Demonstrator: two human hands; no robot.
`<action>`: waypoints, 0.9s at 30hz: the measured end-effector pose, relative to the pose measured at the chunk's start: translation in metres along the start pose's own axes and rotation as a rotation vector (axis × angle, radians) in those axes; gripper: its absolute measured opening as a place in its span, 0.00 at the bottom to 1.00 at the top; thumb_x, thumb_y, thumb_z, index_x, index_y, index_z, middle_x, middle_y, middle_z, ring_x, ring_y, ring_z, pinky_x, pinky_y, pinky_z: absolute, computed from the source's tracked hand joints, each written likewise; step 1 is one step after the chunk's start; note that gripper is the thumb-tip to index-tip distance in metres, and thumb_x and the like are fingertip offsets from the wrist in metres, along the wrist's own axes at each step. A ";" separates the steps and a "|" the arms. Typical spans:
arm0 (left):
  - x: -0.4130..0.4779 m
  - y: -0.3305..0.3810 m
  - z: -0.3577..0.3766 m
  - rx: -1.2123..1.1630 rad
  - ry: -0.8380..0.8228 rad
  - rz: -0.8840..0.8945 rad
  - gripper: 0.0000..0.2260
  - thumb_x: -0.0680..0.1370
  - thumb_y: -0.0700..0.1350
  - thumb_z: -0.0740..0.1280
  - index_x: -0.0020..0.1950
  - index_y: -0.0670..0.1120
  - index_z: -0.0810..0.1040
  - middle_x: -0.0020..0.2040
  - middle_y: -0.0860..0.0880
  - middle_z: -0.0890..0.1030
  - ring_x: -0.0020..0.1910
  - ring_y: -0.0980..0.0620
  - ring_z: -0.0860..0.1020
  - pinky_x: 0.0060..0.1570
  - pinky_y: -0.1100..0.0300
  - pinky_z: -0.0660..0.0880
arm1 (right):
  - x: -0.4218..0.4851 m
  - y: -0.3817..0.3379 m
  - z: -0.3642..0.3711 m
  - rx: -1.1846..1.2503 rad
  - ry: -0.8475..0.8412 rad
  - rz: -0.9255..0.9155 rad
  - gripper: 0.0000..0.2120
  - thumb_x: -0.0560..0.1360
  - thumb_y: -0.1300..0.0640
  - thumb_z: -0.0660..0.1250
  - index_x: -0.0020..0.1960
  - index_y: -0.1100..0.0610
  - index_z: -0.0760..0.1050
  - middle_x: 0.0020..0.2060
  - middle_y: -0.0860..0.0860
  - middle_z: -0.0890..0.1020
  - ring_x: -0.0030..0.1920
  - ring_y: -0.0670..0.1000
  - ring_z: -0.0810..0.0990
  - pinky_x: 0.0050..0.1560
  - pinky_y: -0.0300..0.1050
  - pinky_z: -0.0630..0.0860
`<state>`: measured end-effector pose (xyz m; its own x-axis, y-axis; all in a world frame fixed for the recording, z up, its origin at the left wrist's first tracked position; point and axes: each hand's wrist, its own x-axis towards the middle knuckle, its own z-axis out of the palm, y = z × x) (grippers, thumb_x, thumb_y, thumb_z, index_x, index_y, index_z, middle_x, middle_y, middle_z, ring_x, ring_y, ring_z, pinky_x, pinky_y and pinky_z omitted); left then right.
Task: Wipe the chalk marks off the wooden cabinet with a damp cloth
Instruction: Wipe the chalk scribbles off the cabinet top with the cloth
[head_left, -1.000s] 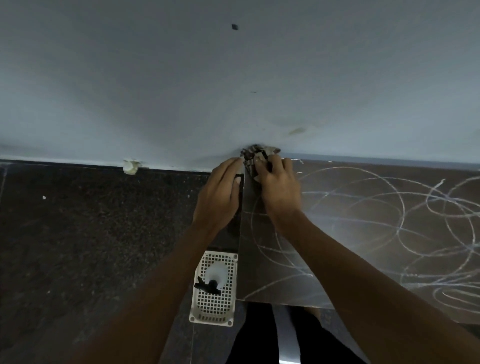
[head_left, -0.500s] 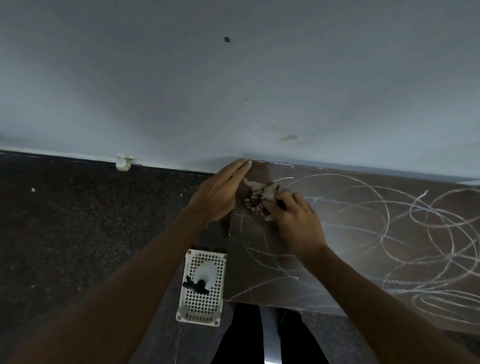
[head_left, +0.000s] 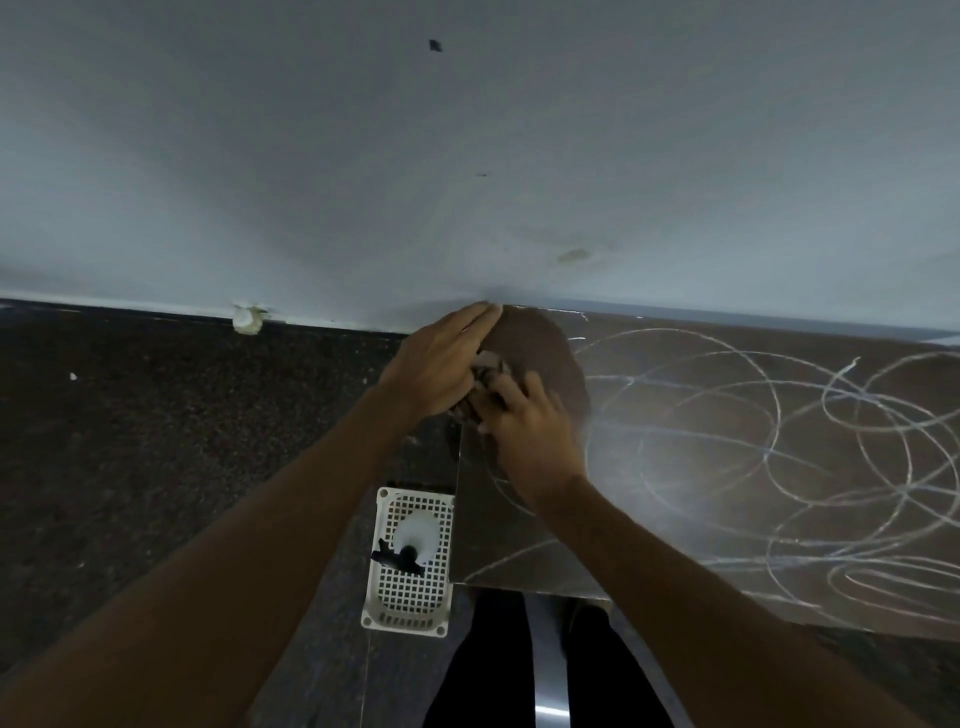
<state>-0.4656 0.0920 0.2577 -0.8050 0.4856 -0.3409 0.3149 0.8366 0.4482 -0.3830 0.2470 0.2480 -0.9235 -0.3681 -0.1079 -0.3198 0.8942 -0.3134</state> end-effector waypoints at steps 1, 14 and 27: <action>0.001 0.001 -0.003 0.042 -0.022 -0.014 0.32 0.78 0.32 0.61 0.82 0.41 0.58 0.82 0.44 0.60 0.79 0.46 0.61 0.74 0.48 0.66 | -0.011 0.000 0.003 0.012 -0.002 -0.031 0.23 0.67 0.58 0.76 0.62 0.55 0.79 0.58 0.54 0.79 0.51 0.59 0.75 0.45 0.53 0.78; 0.009 0.014 -0.024 0.247 -0.171 -0.069 0.31 0.81 0.37 0.59 0.83 0.48 0.55 0.84 0.52 0.51 0.81 0.54 0.55 0.71 0.49 0.68 | 0.025 0.010 -0.019 0.001 -0.025 0.239 0.17 0.69 0.62 0.76 0.57 0.57 0.83 0.56 0.57 0.80 0.54 0.62 0.76 0.49 0.57 0.79; 0.010 0.047 0.004 0.447 -0.285 -0.117 0.48 0.76 0.70 0.64 0.84 0.47 0.45 0.82 0.33 0.44 0.82 0.36 0.47 0.78 0.45 0.53 | -0.123 -0.038 0.031 0.140 -0.029 0.013 0.27 0.58 0.60 0.81 0.56 0.51 0.82 0.57 0.50 0.80 0.52 0.55 0.72 0.48 0.50 0.79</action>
<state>-0.4566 0.1372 0.2726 -0.6985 0.3804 -0.6061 0.4647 0.8852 0.0200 -0.2508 0.2504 0.2436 -0.9201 -0.3658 -0.1398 -0.2732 0.8553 -0.4403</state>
